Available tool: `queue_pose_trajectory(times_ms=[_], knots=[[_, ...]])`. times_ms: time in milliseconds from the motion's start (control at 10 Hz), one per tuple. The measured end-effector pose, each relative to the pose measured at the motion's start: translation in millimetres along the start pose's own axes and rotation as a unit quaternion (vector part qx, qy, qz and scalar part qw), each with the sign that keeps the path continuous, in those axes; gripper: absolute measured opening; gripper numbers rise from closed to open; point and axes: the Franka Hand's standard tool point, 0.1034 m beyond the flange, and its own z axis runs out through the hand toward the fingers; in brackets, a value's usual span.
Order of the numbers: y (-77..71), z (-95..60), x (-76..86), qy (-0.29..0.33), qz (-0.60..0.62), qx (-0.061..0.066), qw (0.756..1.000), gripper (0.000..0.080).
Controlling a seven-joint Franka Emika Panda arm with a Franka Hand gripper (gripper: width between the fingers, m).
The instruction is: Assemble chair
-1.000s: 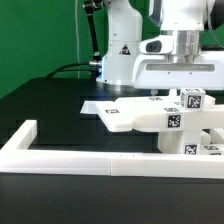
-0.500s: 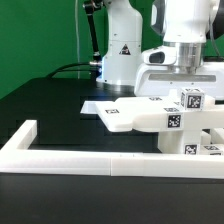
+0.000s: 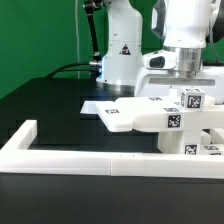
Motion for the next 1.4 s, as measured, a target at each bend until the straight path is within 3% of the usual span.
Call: queue_pose_trajectory(times_ms=[100, 700, 800, 1200, 1400], knots=[[0.0, 0.0, 0.0, 0.0, 0.0, 0.0, 1.0, 0.0279], [1.6, -8.5, 3.9, 0.004, 0.003, 0.003, 1.0, 0.0279], [1.0, -17.3, 4.4, 0.002, 0.004, 0.006, 1.0, 0.028], [2.4, -79.4, 18.6, 0.001, 0.018, 0.028, 0.999, 0.0281], [5.4, -99.1, 30.9, -0.007, 0.025, 0.034, 0.999, 0.0281]])
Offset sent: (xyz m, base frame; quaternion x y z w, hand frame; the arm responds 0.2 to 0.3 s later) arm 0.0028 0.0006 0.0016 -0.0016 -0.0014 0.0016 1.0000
